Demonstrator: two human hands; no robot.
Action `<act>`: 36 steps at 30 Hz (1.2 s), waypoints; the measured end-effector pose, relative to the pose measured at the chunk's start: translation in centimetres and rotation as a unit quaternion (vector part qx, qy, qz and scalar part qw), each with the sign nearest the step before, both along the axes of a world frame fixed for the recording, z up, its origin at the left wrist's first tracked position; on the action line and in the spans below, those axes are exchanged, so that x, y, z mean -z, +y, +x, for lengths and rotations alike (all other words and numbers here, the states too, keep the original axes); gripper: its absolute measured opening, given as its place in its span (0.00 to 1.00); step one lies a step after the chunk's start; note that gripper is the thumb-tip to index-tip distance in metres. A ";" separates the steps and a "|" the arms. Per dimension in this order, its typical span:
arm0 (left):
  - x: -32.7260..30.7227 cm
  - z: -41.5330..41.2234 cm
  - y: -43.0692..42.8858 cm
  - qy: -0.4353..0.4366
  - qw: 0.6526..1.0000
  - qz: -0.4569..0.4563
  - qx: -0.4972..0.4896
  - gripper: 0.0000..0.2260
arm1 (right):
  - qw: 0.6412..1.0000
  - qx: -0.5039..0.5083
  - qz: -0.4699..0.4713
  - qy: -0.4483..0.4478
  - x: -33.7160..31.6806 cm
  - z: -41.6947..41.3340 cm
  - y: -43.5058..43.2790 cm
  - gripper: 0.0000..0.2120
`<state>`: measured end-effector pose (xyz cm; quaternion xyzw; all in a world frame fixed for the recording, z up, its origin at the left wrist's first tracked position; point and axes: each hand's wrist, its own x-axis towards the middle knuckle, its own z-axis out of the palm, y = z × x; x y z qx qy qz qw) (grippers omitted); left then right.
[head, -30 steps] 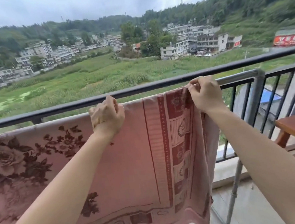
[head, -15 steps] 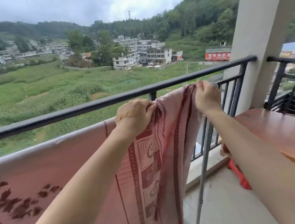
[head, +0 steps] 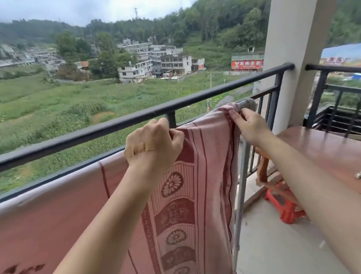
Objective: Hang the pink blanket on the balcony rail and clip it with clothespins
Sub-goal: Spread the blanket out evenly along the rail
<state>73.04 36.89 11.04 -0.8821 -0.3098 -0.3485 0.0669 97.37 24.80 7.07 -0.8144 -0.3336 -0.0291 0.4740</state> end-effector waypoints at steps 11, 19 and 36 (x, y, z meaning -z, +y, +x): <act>1.1 10.3 -4.3 0.016 0.999 -0.010 0.030 0.20 | 0.975 -0.082 0.148 0.147 -1.9 7.4 -2.1 0.21; 3.0 12.2 -4.6 -0.005 0.995 0.055 -0.081 0.17 | 0.991 -0.062 0.059 0.105 -0.2 12.0 -3.2 0.22; 2.5 12.6 -5.0 -0.082 0.989 0.011 -0.119 0.16 | 0.930 -0.095 0.145 0.324 -5.0 13.3 -2.1 0.09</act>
